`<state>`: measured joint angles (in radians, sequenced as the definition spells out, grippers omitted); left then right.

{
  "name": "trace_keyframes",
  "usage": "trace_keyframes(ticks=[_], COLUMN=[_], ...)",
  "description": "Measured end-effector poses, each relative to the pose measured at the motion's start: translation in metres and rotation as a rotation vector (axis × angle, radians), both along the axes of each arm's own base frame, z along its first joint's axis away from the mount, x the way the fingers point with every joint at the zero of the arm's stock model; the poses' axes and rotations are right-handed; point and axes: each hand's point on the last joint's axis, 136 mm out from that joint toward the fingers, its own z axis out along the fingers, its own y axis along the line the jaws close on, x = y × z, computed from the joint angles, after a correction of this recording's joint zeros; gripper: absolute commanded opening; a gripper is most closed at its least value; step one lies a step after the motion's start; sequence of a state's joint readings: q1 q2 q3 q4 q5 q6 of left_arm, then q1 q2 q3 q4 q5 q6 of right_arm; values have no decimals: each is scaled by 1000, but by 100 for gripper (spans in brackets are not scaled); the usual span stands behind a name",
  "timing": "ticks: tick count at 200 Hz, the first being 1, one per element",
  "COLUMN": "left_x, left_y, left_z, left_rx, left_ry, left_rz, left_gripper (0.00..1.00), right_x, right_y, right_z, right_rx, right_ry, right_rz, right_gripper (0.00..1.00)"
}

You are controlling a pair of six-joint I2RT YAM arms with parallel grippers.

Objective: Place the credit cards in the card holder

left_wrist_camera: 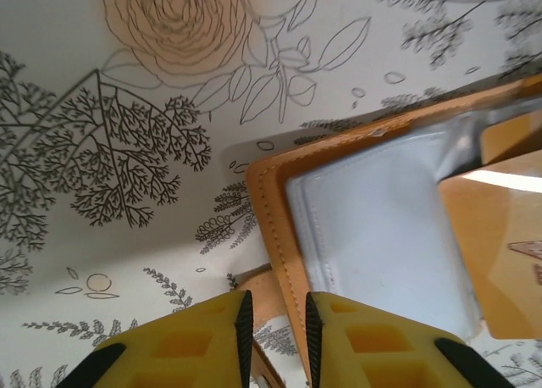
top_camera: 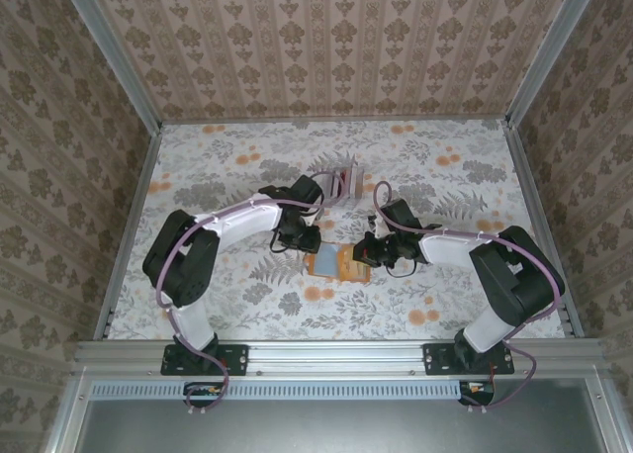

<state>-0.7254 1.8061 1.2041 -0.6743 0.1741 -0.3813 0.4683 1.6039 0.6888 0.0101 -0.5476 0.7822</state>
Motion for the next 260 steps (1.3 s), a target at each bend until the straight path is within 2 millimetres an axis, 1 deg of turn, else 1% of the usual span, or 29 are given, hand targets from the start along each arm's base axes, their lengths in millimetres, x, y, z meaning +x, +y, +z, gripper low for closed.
trace_keyframes(ticks=[13, 55, 108, 178, 260], left_x=[-1, -6, -10, -10, -10], left_y=[1, -3, -1, -1, -1], left_z=[-4, -15, -22, -23, -23], left_rx=[9, 20, 27, 27, 28], left_ry=[11, 28, 34, 33, 34], left_rz=[-2, -15, -19, -12, -12], left_gripper=[24, 18, 10, 8, 7], right_x=[1, 7, 17, 23, 18], right_y=[0, 1, 5, 9, 15], right_z=[0, 1, -1, -2, -4], right_rx=[0, 7, 19, 37, 7], right_ry=[1, -5, -10, -21, -31], right_rz=[-4, -31, -51, -67, -50], right_gripper=[1, 1, 1, 1, 1])
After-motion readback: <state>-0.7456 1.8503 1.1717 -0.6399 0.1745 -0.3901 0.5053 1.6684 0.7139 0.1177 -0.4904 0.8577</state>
